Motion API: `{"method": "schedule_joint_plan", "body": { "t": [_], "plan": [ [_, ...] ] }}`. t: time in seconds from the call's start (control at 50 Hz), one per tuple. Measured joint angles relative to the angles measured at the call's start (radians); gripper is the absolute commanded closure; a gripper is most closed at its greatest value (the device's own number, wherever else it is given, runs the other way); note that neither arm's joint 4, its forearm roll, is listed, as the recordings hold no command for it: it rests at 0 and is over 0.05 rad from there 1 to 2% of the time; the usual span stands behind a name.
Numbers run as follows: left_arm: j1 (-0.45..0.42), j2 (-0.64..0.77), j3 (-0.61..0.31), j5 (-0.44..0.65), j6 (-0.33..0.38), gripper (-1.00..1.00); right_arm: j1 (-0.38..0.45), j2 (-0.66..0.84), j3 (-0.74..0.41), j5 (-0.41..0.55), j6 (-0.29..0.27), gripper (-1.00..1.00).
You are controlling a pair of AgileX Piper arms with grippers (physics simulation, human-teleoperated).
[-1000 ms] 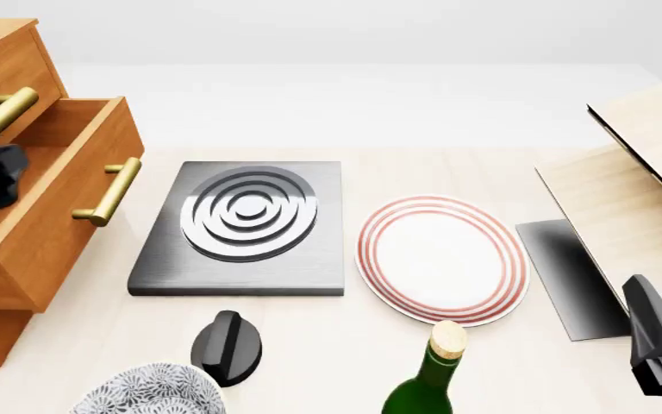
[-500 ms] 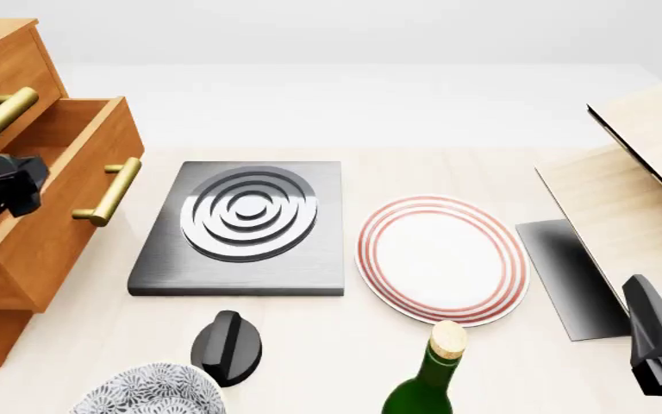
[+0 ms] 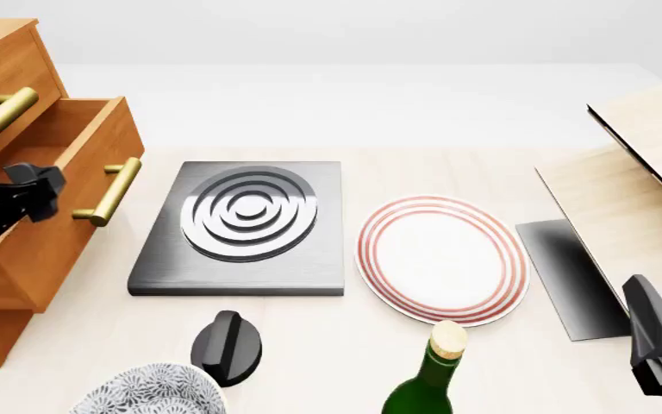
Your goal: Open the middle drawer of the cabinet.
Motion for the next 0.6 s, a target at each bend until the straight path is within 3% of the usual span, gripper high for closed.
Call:
{"method": "schedule_joint_plan", "body": {
  "t": [0.6],
  "plan": [
    [-0.057, 0.041, 0.017, -0.031, -0.034, -1.00, 0.000, 0.000, 0.000, 0.000, 0.000, -1.00]
  ]
}}
